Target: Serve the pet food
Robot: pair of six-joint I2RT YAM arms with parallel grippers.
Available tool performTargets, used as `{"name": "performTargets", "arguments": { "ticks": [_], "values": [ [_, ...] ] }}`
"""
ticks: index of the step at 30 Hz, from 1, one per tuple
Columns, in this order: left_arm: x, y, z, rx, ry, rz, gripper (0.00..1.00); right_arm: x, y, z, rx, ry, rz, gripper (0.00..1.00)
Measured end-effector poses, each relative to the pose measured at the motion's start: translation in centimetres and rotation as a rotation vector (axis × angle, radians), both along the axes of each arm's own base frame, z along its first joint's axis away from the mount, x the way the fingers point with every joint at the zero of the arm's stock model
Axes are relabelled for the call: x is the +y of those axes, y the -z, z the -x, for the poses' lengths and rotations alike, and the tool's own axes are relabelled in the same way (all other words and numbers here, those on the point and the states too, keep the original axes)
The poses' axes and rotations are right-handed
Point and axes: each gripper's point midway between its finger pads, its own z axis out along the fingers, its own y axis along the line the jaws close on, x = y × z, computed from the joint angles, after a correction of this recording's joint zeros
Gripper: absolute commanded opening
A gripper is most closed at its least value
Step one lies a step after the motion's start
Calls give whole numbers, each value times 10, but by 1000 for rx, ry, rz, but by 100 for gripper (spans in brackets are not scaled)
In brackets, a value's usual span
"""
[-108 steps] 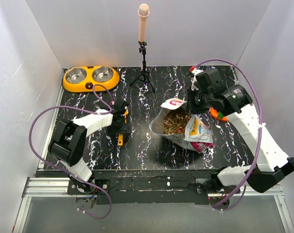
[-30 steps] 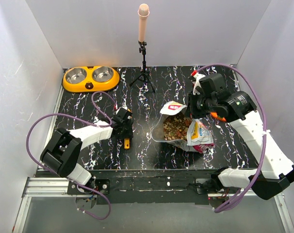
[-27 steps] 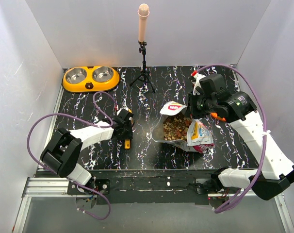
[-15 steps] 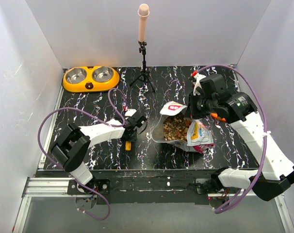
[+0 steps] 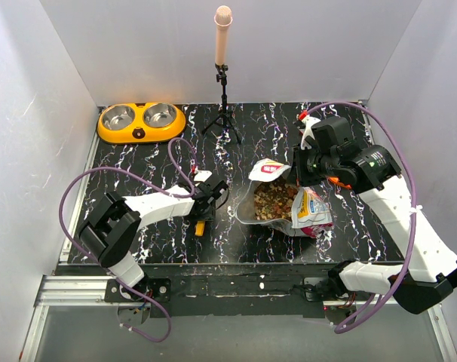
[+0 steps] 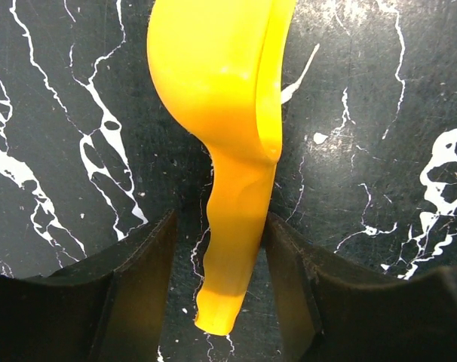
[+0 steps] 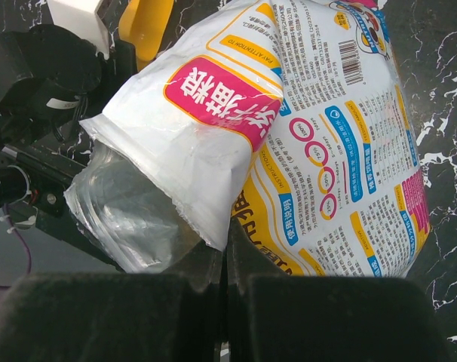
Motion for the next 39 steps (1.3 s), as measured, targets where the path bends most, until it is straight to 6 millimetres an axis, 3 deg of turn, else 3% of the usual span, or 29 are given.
{"name": "performTargets", "arguments": {
  "ticks": [11, 20, 24, 39],
  "values": [
    [-3, 2, -2, -42, 8, 44, 47, 0, 0, 1, 4, -6, 0, 1],
    [6, -7, -6, -172, 18, 97, 55, 0, 2, 4, 11, -20, 8, 1],
    [10, -1, -8, -217, 13, 99, 55, 0, 2, 5, 13, -32, 8, 1],
    [-12, 3, -30, -446, -4, 193, 28, 8, 8, 9, 40, -74, 23, 1]
  ]
}}
